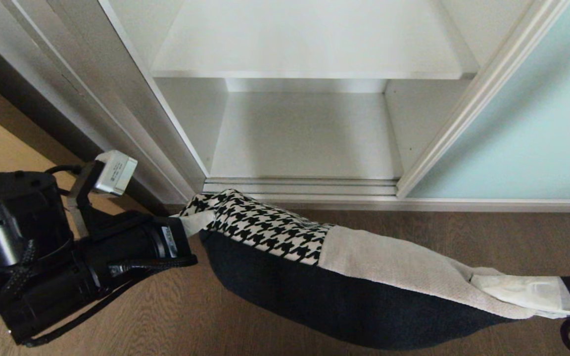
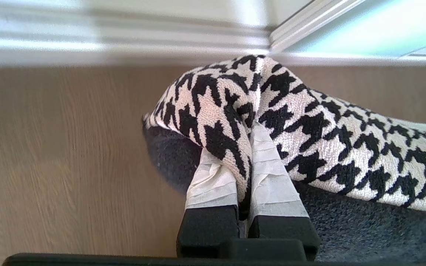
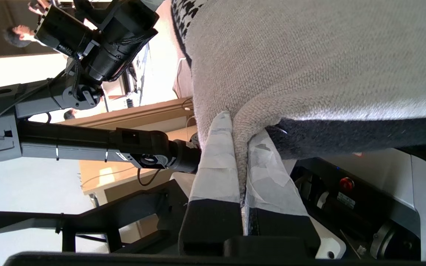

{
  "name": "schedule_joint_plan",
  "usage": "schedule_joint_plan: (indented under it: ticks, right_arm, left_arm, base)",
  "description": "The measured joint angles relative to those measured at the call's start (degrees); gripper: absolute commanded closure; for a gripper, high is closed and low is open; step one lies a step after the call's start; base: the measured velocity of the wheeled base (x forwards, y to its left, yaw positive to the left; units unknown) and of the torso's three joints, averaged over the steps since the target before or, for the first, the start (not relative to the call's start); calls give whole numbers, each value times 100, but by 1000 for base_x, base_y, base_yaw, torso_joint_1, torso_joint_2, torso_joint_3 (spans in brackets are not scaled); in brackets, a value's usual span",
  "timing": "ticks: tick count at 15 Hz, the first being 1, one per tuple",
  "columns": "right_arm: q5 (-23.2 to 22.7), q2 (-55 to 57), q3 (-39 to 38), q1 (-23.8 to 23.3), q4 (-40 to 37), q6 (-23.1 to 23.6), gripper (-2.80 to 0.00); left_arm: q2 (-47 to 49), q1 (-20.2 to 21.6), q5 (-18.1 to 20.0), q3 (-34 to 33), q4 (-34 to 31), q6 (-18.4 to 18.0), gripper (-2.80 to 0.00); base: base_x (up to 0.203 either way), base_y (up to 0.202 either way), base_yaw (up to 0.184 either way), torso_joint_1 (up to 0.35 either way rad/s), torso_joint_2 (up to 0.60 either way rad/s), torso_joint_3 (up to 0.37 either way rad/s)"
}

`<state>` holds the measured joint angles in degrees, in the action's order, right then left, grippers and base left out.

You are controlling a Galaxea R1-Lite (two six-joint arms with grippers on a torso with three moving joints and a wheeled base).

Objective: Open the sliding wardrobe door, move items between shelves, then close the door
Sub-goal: Place the pillow on the higher shelf

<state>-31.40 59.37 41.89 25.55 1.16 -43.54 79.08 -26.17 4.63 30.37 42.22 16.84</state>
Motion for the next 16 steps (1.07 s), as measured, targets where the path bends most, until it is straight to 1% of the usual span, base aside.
schedule_joint_plan:
  ticks: [7, 16]
  right_arm:
    - [9, -22, 12, 0, 36, 0, 0]
    - [-2, -64, -13, 0, -1, 9, 0]
  left_arm:
    - [-357, -1, -10, 30, 0, -30, 0]
    - [-464, 2, -26, 74, -2, -24, 0]
  base:
    - [0, 0, 0, 2, 4, 200]
    - [0, 0, 0, 1, 1, 204]
